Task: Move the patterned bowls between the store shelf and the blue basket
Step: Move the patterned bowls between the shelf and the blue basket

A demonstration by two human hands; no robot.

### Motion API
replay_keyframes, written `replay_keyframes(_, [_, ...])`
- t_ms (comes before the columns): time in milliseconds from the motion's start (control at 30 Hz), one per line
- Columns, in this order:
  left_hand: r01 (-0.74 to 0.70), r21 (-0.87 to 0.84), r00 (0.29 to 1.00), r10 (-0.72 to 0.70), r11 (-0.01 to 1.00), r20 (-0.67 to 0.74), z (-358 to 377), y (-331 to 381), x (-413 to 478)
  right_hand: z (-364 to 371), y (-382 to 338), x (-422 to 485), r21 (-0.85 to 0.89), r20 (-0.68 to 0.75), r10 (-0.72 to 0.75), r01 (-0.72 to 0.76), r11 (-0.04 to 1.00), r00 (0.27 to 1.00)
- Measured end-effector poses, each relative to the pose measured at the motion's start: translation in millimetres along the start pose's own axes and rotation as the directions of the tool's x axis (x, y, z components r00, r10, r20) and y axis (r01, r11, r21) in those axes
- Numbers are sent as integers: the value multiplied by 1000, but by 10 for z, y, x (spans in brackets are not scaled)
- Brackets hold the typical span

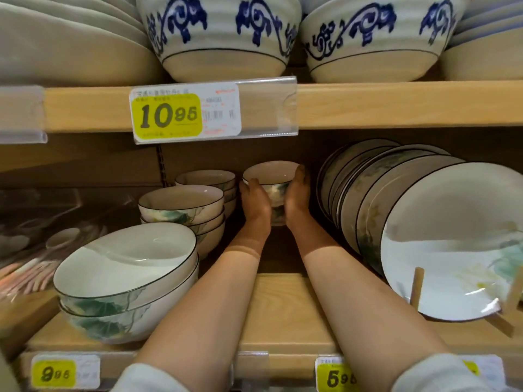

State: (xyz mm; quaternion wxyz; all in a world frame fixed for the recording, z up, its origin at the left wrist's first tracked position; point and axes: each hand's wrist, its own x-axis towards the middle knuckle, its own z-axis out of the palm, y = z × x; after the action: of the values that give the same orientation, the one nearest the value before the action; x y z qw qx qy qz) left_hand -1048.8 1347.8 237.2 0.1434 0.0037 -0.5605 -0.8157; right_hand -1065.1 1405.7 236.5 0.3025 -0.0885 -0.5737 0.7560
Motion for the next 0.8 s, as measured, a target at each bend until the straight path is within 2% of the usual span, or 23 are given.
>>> replay_keyframes(100, [-6,-3,1000,6,1000,4,56,-86,133,-31,125,114,16,34,-6,6,1000,999])
replay_keyframes(267, [-41,28,999,41,999,-21,94,-219,333,-22,230,232,-79,40,-87,90,993,995])
replay_keyframes(433, [-40,130,999,43,991,-17,109,-388,444,-29,404,309,-141,41,-47,53,989,998])
replay_keyframes(800, [2,181,1000,-5,983,15,100,-571,607,-111,515,351,-224,17,-55,57,973,998])
